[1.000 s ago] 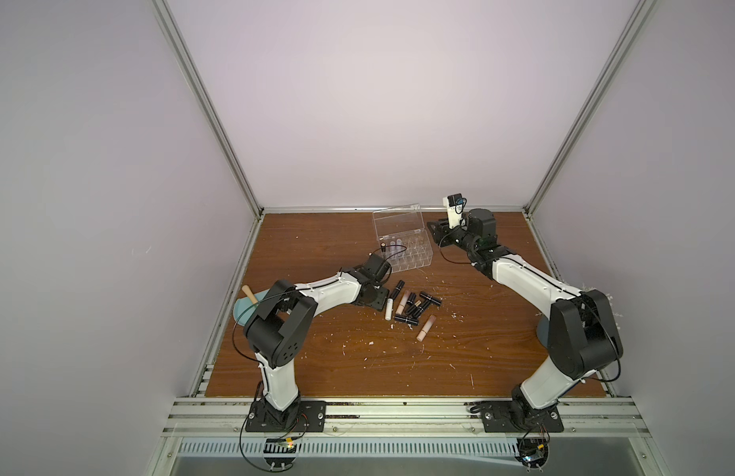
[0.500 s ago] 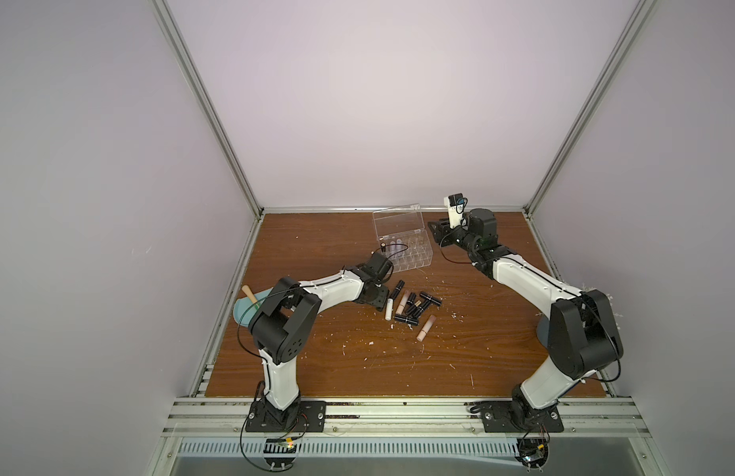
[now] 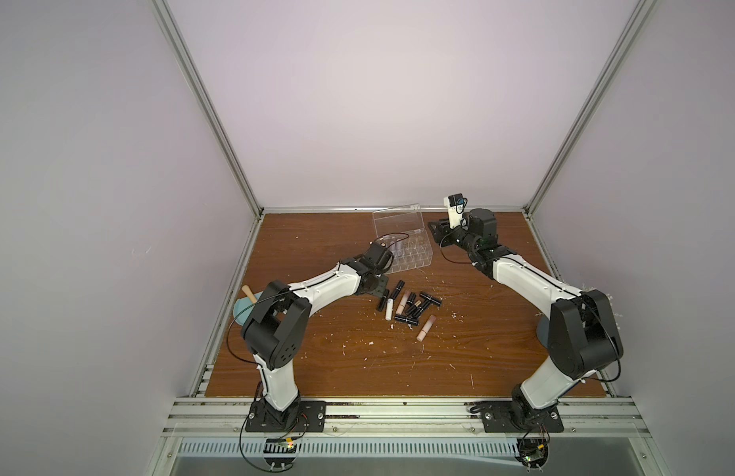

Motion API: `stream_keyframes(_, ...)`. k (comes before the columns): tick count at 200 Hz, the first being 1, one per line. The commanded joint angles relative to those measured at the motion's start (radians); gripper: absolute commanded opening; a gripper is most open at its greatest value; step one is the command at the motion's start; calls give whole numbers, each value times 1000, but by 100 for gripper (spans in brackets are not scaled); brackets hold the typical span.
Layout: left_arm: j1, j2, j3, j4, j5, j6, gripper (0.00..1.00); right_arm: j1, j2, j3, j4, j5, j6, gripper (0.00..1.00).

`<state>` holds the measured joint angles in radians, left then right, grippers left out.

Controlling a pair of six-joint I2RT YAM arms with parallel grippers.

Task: Arrange the lipsticks in the organizer
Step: Pick up the lipstick at the center of the board.

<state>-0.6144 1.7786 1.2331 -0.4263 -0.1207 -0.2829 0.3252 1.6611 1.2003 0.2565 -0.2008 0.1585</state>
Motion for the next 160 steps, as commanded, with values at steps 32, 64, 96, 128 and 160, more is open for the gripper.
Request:
stream_keyframes(32,15,-278,-103,224,258,8,20,-3,76,261,-255,-356,-1,52)
stream_keyframes(64,30,-435,-248,468,463,-41,20,-3,85,310,-253,-644,32,51)
stream_keyframes(96,98,-541,-324,601,642,-112,20,-5,95,303,-126,-957,134,47)
stream_keyframes(128,109,-579,-340,567,649,-85,20,-1,100,289,-42,-1100,209,44)
stream_keyframes(160,108,-581,-354,580,678,-83,20,27,110,299,-42,-1178,206,44)
